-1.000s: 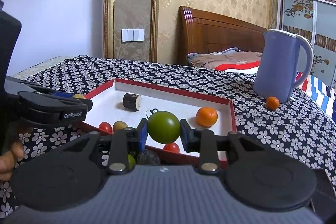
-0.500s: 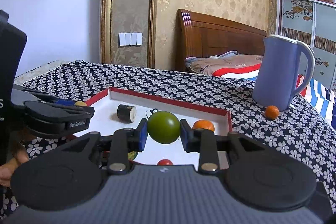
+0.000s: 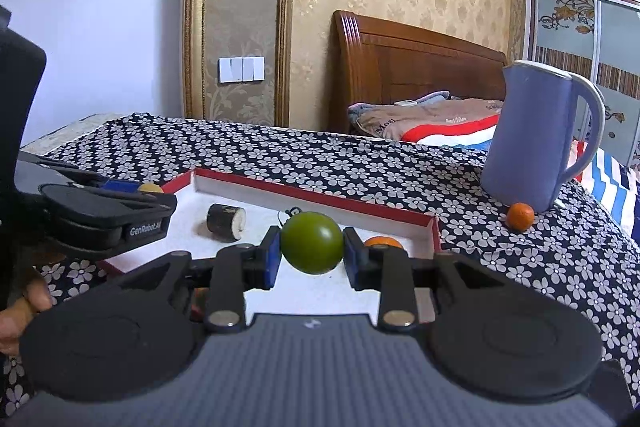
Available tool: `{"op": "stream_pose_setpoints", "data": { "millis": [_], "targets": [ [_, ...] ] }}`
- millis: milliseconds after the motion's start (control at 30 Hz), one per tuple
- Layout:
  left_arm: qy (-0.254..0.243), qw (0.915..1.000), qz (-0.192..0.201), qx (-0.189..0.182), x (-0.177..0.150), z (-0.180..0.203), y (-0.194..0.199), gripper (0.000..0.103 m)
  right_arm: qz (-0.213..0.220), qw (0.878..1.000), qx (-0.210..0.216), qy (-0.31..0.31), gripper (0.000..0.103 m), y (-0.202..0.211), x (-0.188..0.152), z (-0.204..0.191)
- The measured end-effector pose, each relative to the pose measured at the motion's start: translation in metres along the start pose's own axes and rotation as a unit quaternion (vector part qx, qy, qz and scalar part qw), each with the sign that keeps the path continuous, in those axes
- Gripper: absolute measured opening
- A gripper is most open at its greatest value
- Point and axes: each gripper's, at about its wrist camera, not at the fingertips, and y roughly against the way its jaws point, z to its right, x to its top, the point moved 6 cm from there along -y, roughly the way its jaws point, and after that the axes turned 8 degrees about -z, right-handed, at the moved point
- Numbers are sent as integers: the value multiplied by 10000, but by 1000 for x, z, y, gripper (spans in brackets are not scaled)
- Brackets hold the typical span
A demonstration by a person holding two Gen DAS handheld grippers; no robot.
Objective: Organize fruits
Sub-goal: 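Lower the green fruit into the tray and open the right tool while the left tool lowers the yellow fruit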
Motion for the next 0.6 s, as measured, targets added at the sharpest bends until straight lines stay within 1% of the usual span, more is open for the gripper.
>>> {"op": "stream_pose_setpoints", "data": {
  "millis": [300,600],
  "targets": [
    [26,9999,-117,-20,11,5,-19,23,-57,10000,-48,-44,30,-17,10,12],
    [-36,9998,-192,48,22,12,-38,23,-200,9997,-79,-97,31,-37,15,19]
  ]
}}
